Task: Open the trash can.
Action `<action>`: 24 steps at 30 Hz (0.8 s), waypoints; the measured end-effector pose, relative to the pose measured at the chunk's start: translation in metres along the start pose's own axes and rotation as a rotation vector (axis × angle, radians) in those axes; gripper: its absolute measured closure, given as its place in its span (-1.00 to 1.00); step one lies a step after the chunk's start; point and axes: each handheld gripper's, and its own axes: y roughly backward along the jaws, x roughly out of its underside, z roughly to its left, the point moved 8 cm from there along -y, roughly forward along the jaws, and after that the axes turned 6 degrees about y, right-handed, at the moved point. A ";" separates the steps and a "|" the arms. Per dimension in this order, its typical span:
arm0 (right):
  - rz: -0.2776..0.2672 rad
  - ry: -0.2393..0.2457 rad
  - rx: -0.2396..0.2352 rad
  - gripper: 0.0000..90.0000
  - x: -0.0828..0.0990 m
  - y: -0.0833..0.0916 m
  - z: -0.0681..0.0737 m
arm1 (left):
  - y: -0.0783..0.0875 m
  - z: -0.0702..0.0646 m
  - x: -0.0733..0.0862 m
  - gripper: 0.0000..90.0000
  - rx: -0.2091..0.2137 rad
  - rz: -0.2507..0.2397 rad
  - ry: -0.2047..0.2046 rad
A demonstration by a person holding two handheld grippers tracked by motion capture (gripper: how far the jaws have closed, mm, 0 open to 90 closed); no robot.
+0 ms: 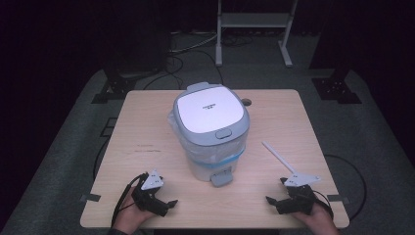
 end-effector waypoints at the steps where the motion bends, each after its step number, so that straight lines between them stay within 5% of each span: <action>1: 0.000 0.000 0.000 -0.79 0.000 0.000 0.000 | 0.000 0.000 0.000 -1.00 -0.001 0.000 0.000; 14: 0.003 0.000 0.002 -0.79 -0.001 -0.001 -0.001 | -0.002 0.001 -0.002 -1.00 -0.004 -0.001 0.002; 24: 0.003 -0.003 0.008 -0.79 -0.002 -0.002 -0.001 | -0.006 -0.020 -0.020 -1.00 0.040 -0.031 -0.022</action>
